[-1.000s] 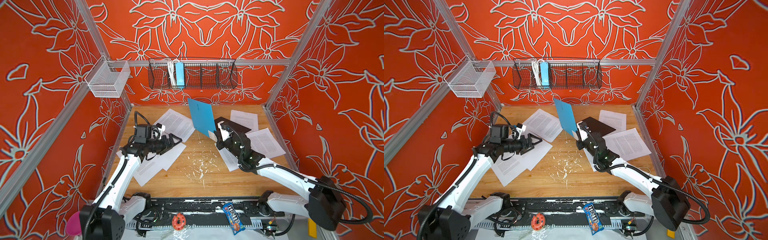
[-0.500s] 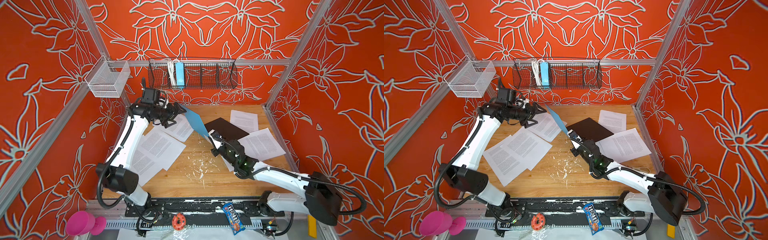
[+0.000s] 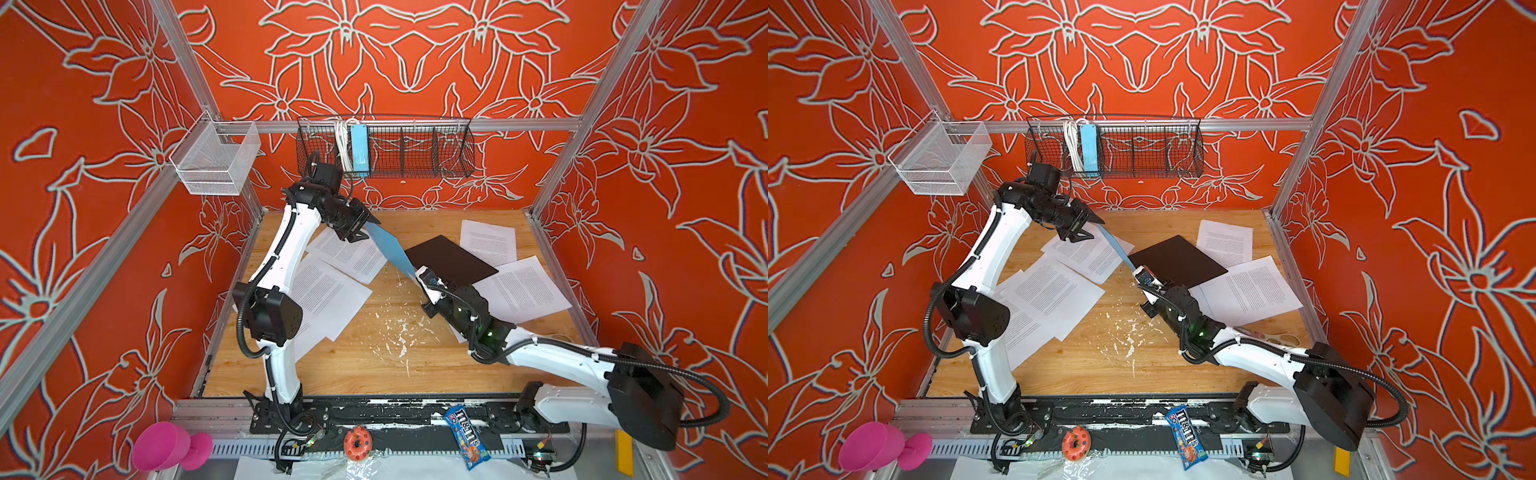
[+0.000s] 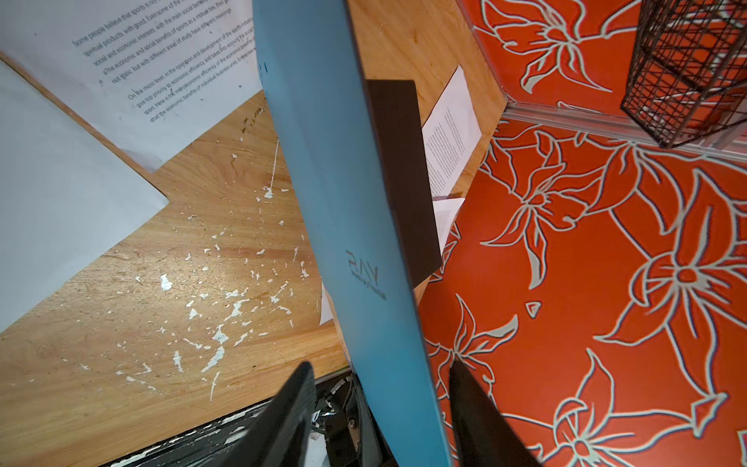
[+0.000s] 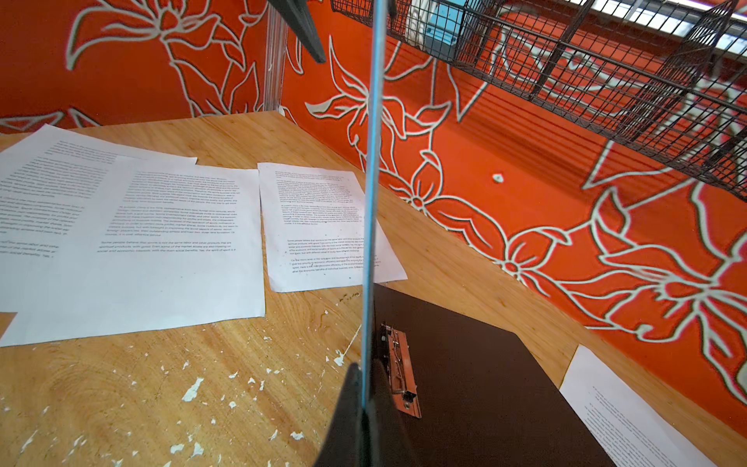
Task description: Put the files into the folder
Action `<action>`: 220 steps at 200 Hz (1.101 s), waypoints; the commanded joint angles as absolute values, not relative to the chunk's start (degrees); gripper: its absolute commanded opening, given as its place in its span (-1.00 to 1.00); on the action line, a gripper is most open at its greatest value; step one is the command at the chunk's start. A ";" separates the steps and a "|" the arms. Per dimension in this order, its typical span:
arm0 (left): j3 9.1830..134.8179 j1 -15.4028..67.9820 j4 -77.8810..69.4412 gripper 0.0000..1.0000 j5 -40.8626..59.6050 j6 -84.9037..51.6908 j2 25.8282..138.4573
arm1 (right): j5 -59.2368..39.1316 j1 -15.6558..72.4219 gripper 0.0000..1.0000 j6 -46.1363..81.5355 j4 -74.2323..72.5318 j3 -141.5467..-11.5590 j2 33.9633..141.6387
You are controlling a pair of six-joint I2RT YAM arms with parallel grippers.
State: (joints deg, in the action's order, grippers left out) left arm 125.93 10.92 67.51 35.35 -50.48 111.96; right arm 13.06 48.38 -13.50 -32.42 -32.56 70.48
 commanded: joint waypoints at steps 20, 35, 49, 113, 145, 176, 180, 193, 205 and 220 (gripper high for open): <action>128.14 11.38 70.67 -0.29 37.67 -52.64 113.54 | 14.31 48.87 -1.00 -16.13 -34.91 -31.57 69.96; 128.08 11.36 70.80 -0.49 38.23 -52.86 113.81 | 14.42 48.87 -1.00 -16.24 -35.45 -31.42 70.43; 128.05 11.34 70.73 -0.62 38.64 -53.08 113.88 | 14.20 48.87 -1.00 -16.20 -35.51 -31.42 70.66; 123.94 11.34 60.37 -1.00 47.68 -58.53 111.57 | 15.81 48.74 0.90 -9.44 -24.55 -36.17 64.51; 127.66 11.29 59.85 -1.00 48.96 -59.17 111.14 | 14.40 48.09 0.96 -0.54 -0.61 -48.97 59.37; 131.17 11.18 65.36 -1.00 47.97 -53.53 112.28 | 2.15 47.16 0.95 3.15 10.49 -55.20 54.58; 131.09 11.21 65.90 -1.00 47.90 -52.82 112.32 | 0.51 47.12 0.95 3.36 11.77 -55.98 54.33; 130.13 11.25 65.52 -1.00 49.32 -51.05 112.58 | -1.43 47.09 0.95 4.41 14.83 -57.48 53.45; 129.81 11.38 65.88 -1.00 49.90 -48.85 112.69 | -1.42 46.31 0.95 6.08 16.97 -58.49 53.17; 130.57 11.34 67.97 -1.00 47.12 -44.97 112.43 | -3.11 43.44 0.95 9.12 19.72 -60.11 54.40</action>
State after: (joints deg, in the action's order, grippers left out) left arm 129.43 11.22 65.04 45.54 -51.51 112.92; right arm 2.22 46.46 2.96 8.97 -58.11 52.77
